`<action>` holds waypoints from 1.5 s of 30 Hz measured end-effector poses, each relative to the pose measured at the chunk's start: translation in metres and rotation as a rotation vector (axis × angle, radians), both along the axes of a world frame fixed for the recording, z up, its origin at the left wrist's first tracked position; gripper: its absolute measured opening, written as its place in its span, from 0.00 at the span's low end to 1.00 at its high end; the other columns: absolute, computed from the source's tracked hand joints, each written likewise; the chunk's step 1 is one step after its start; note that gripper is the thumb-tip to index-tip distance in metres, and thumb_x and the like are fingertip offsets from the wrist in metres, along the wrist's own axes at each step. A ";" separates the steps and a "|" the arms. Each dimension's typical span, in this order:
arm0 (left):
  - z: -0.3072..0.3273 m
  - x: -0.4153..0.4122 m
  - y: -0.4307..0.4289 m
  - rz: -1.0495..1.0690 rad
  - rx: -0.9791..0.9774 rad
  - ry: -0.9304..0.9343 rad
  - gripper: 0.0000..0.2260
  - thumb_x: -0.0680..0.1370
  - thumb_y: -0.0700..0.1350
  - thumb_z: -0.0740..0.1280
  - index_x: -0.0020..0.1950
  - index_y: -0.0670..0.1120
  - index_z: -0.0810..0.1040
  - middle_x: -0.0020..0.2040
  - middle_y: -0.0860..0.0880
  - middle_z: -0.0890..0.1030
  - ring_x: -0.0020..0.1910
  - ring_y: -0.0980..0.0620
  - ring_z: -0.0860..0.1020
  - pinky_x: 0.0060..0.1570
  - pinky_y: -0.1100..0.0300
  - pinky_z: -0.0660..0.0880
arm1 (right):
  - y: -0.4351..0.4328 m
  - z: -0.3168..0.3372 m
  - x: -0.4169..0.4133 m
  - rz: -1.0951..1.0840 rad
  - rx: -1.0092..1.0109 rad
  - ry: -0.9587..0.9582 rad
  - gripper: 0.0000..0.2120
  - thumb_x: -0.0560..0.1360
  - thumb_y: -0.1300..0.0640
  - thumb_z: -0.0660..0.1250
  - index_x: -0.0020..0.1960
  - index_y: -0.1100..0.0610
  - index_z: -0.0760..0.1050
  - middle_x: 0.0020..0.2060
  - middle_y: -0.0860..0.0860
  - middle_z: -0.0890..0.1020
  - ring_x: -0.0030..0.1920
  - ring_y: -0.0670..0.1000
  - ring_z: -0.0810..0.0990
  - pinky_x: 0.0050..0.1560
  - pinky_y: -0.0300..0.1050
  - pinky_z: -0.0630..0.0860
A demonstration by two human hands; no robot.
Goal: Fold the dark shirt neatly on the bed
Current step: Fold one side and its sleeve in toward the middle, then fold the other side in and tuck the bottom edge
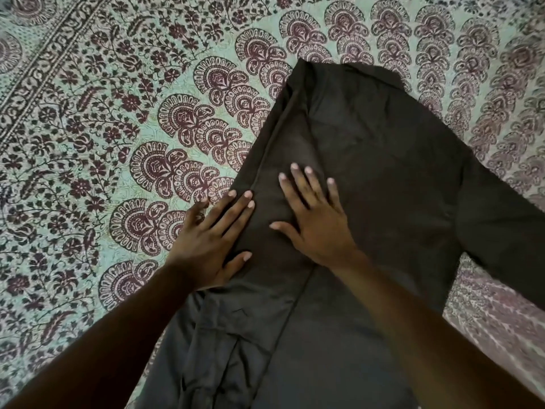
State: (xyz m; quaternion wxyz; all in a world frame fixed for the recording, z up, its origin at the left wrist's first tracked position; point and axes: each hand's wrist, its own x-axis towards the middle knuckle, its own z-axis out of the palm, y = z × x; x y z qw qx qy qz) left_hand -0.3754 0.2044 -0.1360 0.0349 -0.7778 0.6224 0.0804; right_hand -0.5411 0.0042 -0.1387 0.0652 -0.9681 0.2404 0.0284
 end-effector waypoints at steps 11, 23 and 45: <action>0.005 -0.003 0.002 -0.017 -0.022 -0.018 0.38 0.81 0.66 0.53 0.85 0.46 0.51 0.86 0.49 0.49 0.85 0.48 0.50 0.76 0.42 0.57 | 0.025 0.018 -0.042 -0.178 0.024 -0.016 0.38 0.81 0.32 0.53 0.84 0.52 0.54 0.84 0.55 0.49 0.84 0.60 0.46 0.80 0.65 0.48; 0.046 -0.056 -0.007 -0.049 -0.103 0.250 0.28 0.81 0.56 0.59 0.79 0.44 0.66 0.82 0.47 0.63 0.77 0.43 0.68 0.70 0.42 0.70 | 0.111 0.040 -0.114 -0.407 0.317 -0.330 0.30 0.83 0.41 0.60 0.79 0.57 0.66 0.81 0.55 0.63 0.81 0.55 0.62 0.77 0.53 0.66; 0.057 -0.428 -0.275 -0.494 -0.014 0.381 0.33 0.79 0.49 0.68 0.82 0.44 0.61 0.82 0.44 0.61 0.80 0.42 0.62 0.74 0.40 0.67 | -0.036 0.076 -0.495 -1.663 0.293 -0.944 0.04 0.77 0.56 0.69 0.51 0.52 0.81 0.44 0.53 0.86 0.46 0.52 0.85 0.54 0.54 0.82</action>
